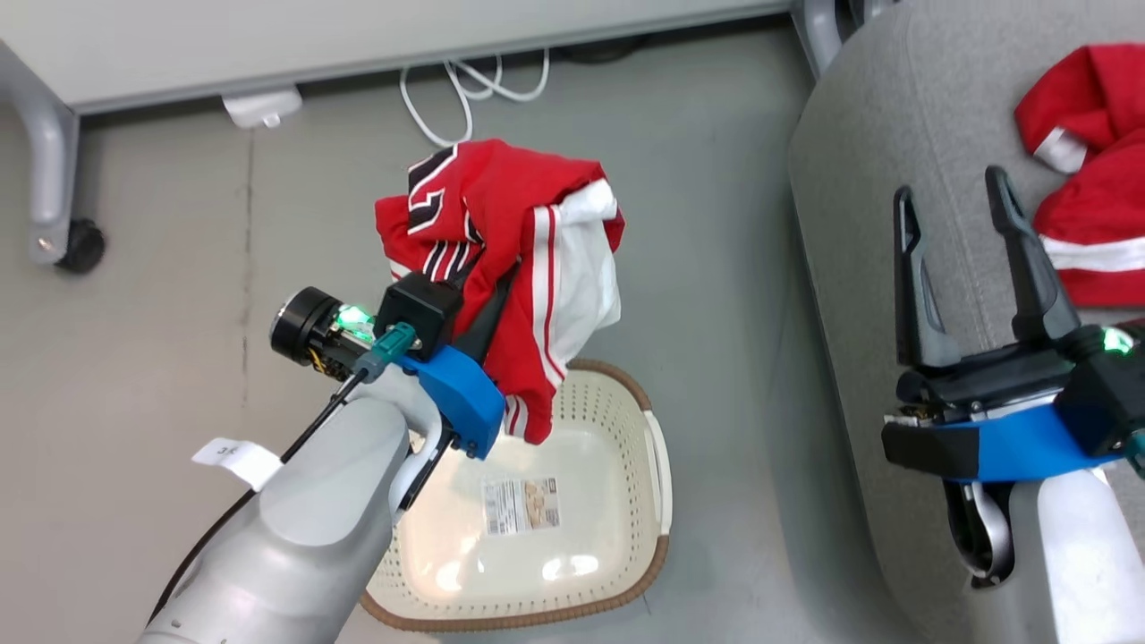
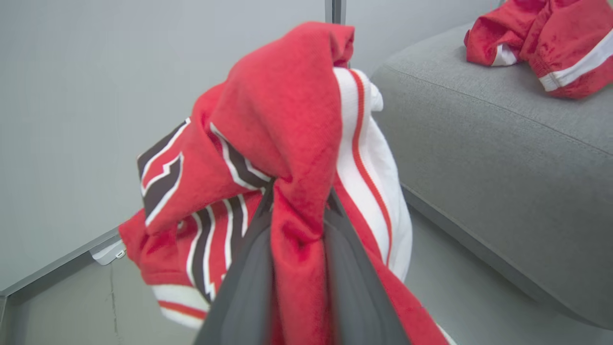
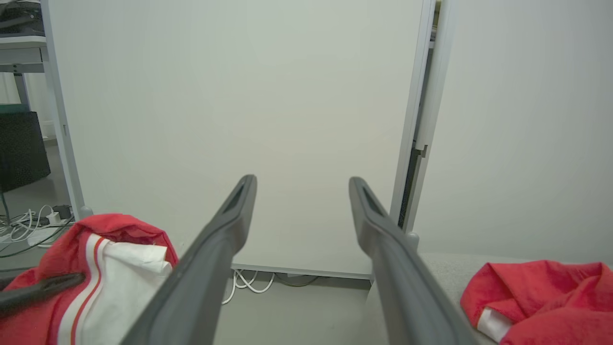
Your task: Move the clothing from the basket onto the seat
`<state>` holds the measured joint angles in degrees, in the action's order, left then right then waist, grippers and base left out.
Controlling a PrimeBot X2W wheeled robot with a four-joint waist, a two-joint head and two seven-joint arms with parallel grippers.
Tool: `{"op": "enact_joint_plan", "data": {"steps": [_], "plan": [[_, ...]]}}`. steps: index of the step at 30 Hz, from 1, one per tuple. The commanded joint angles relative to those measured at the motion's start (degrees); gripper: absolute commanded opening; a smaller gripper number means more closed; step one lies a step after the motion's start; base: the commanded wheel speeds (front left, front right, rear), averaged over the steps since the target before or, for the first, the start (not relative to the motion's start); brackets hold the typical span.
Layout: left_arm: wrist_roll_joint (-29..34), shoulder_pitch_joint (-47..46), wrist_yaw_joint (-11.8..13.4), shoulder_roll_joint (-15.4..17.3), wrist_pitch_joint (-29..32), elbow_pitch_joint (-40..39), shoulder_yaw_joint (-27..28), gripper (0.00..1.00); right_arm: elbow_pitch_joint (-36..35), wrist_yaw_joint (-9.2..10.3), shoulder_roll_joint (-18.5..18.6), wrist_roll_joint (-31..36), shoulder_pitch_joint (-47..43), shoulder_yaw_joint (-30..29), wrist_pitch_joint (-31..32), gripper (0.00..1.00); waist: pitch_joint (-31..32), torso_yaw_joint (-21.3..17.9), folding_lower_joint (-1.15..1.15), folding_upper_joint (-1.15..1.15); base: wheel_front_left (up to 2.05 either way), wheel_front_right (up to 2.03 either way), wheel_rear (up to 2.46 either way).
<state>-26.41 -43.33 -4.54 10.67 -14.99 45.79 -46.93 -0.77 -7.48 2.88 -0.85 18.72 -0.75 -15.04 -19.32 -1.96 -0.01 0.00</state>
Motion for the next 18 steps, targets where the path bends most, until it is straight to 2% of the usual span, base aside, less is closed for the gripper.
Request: {"op": "enact_joint_plan", "data": {"steps": [1,2,9,18], "plan": [[0.5,1.0,0.3,0.1,-0.3,-1.8,1.8,0.00,0.5,-0.03,0.0,-0.3,-1.6,0.0,-0.2,1.00,3.0,0.6,0.01,0.00,0.00,0.00,0.00],[0.9,1.6,0.3,0.0,-0.3,-3.8,4.0,0.00,0.8,-0.03,0.0,-0.7,-2.4,0.1,-0.2,1.00,4.5,0.8,0.01,0.00,0.00,0.00,0.00],[2.7,4.5,0.1,-0.7,-0.3,-10.0,10.3,0.00,2.1,-0.03,0.0,-1.6,-5.3,0.6,-0.2,1.00,9.8,1.2,0.01,0.00,0.00,0.00,0.00],[4.9,7.8,-0.9,-2.0,-0.3,-14.5,12.6,0.00,3.0,-0.03,0.0,-2.4,-9.1,0.9,-0.2,1.00,14.3,2.0,0.01,0.00,0.00,0.00,0.00]]}}
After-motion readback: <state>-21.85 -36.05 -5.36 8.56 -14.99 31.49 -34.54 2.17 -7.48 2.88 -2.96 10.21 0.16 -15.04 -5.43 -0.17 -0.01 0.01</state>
